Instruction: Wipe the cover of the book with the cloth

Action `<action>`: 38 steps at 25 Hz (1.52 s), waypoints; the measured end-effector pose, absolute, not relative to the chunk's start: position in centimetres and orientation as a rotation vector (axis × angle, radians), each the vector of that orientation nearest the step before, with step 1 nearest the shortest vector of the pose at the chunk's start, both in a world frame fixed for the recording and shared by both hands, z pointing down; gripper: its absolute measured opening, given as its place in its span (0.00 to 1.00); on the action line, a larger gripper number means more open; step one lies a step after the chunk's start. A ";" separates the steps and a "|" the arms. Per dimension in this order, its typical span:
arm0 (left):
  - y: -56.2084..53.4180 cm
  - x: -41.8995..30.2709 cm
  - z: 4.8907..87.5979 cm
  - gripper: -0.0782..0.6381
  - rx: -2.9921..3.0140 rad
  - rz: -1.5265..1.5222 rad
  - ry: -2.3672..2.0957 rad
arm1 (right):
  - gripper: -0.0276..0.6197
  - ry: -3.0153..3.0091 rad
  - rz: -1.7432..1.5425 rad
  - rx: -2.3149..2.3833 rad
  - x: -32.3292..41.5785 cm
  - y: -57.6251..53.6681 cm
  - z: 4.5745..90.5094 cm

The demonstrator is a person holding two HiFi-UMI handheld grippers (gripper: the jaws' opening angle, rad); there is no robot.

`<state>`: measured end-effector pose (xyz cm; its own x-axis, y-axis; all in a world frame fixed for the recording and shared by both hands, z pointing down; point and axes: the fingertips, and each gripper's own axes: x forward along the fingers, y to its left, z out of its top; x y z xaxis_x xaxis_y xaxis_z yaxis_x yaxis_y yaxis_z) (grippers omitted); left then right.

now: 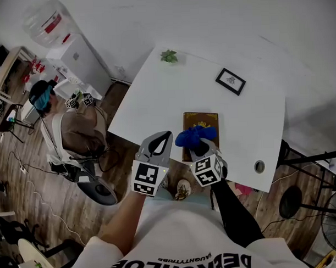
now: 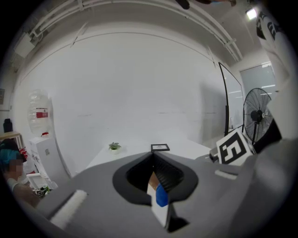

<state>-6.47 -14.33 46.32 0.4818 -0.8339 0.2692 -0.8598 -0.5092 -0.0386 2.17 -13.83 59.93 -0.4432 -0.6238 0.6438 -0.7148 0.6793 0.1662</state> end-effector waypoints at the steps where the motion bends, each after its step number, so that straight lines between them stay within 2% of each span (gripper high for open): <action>1: -14.2 -6.7 46.4 0.19 2.611 0.390 -1.502 | 0.21 -2.179 0.162 0.993 1.8 -13.4 60.7; 9: -14.0 -6.4 46.4 0.19 2.624 0.390 -1.483 | 0.21 -2.127 0.146 0.985 3.7 -12.9 61.4; 25: -14.0 -3.2 46.7 0.19 2.646 0.356 -1.453 | 0.21 -1.900 0.299 1.326 17.7 -12.8 62.4; 31: -13.5 -3.1 46.4 0.19 2.645 0.343 -1.455 | 0.21 -2.013 0.207 1.375 16.2 -13.3 59.2; 38: -12.4 -3.7 46.7 0.19 2.648 0.355 -1.412 | 0.21 -2.161 0.117 1.217 7.9 -11.9 56.9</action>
